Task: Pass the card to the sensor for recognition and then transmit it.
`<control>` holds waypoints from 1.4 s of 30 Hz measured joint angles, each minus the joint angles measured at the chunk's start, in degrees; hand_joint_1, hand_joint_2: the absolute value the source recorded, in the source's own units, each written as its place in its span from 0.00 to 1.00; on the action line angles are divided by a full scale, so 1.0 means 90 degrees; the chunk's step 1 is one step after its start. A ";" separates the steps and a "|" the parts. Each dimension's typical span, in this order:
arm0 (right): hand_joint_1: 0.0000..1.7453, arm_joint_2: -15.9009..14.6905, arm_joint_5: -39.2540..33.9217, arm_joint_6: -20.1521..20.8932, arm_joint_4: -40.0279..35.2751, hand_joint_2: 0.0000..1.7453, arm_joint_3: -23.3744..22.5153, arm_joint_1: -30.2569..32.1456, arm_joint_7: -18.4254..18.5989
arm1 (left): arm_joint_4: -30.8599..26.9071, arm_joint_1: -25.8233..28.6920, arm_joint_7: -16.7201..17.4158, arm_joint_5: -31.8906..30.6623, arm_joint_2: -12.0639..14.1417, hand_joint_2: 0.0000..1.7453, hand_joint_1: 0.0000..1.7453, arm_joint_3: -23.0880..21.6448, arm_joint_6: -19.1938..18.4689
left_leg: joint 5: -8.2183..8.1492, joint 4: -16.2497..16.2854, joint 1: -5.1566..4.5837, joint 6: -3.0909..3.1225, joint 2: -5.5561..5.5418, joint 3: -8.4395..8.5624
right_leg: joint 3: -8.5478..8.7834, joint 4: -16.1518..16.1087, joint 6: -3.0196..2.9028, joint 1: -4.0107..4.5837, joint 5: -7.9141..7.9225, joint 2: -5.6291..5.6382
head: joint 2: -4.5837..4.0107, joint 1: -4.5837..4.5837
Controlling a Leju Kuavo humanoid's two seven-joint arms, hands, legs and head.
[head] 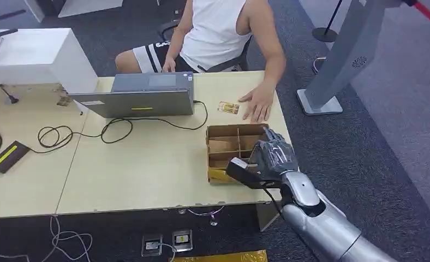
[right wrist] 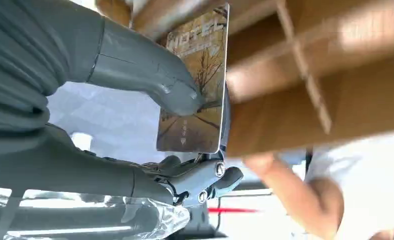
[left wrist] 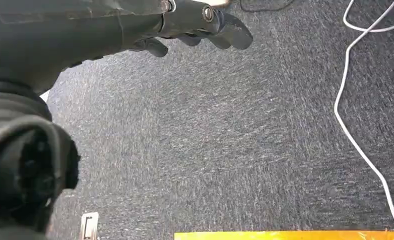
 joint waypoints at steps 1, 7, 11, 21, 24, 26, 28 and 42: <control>1.00 -0.0022 0.0034 -0.0002 -0.0053 1.00 -0.0012 -0.0046 0.0012 | 0.0000 0.0000 0.0000 0.0000 0.0000 0.00 0.00 0.0000 0.0002 | 0.0000 0.0000 0.0000 0.0000 0.0000 0.0001 | 0.0000 0.0000 0.0000 0.0000 0.0000 0.0000 | 0.0000 0.0000; 1.00 -0.0177 0.0318 0.0085 -0.0471 1.00 -0.0199 -0.0486 0.0248 | 0.0000 0.0000 -0.0002 0.0000 0.0000 0.00 0.00 0.0000 0.0027 | 0.0001 0.0000 0.0000 0.0000 0.0001 0.0001 | -0.0001 0.0000 -0.0003 0.0000 0.0003 0.0000 | 0.0000 0.0000; 1.00 -0.0279 0.0396 0.0321 -0.0850 1.00 -0.0311 -0.0874 0.0337 | 0.0000 -0.0001 -0.0017 0.0000 -0.0002 0.00 0.00 0.0000 0.0032 | 0.0001 0.0000 0.0000 0.0001 0.0000 0.0001 | 0.0000 0.0000 -0.0003 0.0000 0.0003 0.0000 | 0.0000 0.0000; 1.00 -0.0350 0.0525 0.0819 -0.1416 1.00 -0.0257 -0.1549 0.0274 | 0.0000 -0.0031 -0.0092 0.0002 -0.0029 0.00 0.00 0.0000 0.0061 | 0.0001 0.0000 0.0000 0.0001 0.0000 -0.0002 | -0.0001 0.0001 -0.0003 0.0000 0.0003 -0.0001 | 0.0000 0.0005; 1.00 -0.0333 0.0522 0.0969 -0.1510 1.00 -0.0187 -0.1749 0.0316 | 0.0000 -0.0032 -0.0092 0.0000 -0.0039 0.00 0.00 0.0000 0.0061 | 0.0001 0.0000 0.0001 0.0001 0.0000 -0.0002 | 0.0001 0.0001 -0.0004 0.0001 0.0003 -0.0001 | 0.0000 0.0002; 1.00 -0.0316 0.0510 0.1032 -0.1515 1.00 -0.0109 -0.1843 0.0316 | 0.0000 -0.0032 -0.0092 0.0000 -0.0044 0.00 0.00 0.0000 0.0058 | 0.0001 0.0000 0.0001 0.0001 -0.0001 -0.0003 | 0.0000 0.0002 -0.0004 0.0001 0.0003 -0.0002 | 0.0000 0.0000; 1.00 -0.0282 0.0471 0.1110 -0.1508 1.00 -0.0024 -0.1953 0.0311 | 0.0000 -0.0032 -0.0095 0.0000 -0.0041 0.00 0.00 0.0000 0.0046 | 0.0001 0.0000 0.0001 0.0001 -0.0002 -0.0005 | -0.0001 0.0002 -0.0004 0.0001 0.0003 -0.0002 | 0.0000 0.0000; 1.00 0.0044 0.0049 0.1079 0.0147 1.00 0.0558 -0.2970 0.0189 | 0.0000 -0.0193 0.0029 -0.0002 -0.0029 0.00 0.00 -0.0179 -0.0170 | 0.0004 0.0000 0.0001 -0.0001 -0.0016 -0.0010 | 0.0000 0.0002 -0.0004 0.0000 0.0003 -0.0008 | 0.0000 0.0002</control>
